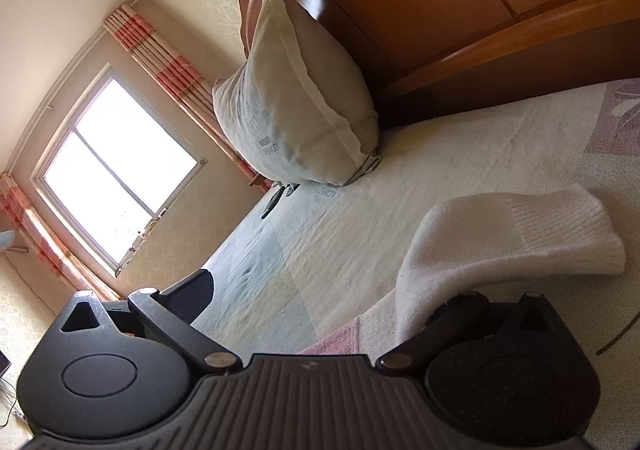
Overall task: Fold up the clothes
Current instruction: 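Close the right tool on the white sleeve cuff, then lift the cuff with the right tool and carry the sleeve across the sweater body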
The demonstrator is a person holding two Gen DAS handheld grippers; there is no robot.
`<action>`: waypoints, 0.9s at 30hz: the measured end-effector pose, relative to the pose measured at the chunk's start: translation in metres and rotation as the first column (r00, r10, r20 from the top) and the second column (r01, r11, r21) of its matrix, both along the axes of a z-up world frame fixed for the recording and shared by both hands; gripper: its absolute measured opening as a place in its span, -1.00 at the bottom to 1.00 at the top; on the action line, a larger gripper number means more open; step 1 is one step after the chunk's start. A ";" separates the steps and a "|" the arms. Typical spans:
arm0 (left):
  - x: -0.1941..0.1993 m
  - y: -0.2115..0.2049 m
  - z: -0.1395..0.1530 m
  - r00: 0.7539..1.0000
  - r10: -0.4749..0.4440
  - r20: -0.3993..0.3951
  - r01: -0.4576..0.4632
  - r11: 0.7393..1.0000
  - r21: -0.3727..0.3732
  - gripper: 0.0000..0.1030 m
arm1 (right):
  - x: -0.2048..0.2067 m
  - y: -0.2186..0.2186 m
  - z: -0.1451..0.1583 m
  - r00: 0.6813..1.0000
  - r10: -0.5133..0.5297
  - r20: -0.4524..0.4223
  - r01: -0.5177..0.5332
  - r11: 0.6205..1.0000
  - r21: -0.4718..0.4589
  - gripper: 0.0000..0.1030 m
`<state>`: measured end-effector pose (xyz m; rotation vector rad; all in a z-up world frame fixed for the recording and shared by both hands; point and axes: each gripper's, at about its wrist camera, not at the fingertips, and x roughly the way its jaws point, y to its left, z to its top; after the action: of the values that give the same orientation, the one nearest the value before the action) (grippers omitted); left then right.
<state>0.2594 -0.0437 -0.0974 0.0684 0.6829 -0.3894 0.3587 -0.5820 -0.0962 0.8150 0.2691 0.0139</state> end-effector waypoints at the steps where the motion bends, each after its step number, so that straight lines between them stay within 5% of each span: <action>1: 0.000 0.001 0.001 1.000 0.002 0.001 -0.002 1.000 -0.002 0.99 | 0.001 0.004 0.003 1.000 0.012 0.003 -0.012 1.000 -0.004 1.00; 18: -0.001 0.007 0.008 1.000 0.011 0.018 -0.011 1.000 -0.016 0.99 | 0.016 0.058 0.025 0.990 0.143 0.010 -0.143 0.990 0.005 1.00; 27: -0.011 0.005 0.019 0.989 -0.151 -0.010 0.151 0.984 0.094 0.99 | 0.026 0.084 0.035 0.982 0.185 0.033 -0.186 0.981 0.054 1.00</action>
<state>0.2486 -0.0390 -0.0788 0.2103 0.7012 -0.5028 0.3847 -0.4978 -0.0608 0.8429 0.3191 0.2088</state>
